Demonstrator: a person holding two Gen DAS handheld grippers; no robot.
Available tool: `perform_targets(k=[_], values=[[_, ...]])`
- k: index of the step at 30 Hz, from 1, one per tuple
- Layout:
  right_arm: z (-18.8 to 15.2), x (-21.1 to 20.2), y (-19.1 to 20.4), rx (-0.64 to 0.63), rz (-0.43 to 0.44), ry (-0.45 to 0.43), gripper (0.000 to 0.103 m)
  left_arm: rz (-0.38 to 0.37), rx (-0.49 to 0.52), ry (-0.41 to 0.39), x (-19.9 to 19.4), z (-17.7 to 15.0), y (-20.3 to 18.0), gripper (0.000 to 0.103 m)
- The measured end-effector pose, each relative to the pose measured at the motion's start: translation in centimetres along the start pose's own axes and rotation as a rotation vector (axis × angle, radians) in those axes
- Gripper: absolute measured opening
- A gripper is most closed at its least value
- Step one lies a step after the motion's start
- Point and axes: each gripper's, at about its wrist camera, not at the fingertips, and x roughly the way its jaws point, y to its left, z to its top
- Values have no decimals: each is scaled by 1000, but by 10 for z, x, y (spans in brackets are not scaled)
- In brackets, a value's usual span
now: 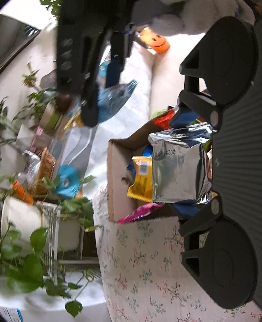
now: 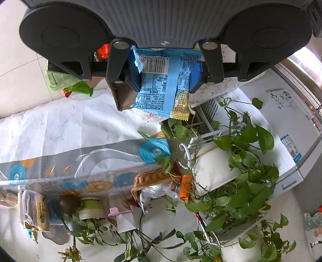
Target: Organize snacks
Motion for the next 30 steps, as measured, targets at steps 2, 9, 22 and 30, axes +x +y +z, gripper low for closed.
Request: perform_targets(k=[2, 9, 22, 30], values=[[-1, 1, -1, -4, -6, 9, 58, -14, 27, 24, 6, -2, -5, 77], [-3, 4, -3, 0, -27, 31, 83, 13, 79, 23, 6, -7, -14, 92], [-3, 1, -4, 24, -68, 27, 102, 179, 14, 72, -10, -17, 3, 94], [-9, -1, 1, -31, -116, 43, 103, 227, -1, 84, -17, -17, 10, 96]])
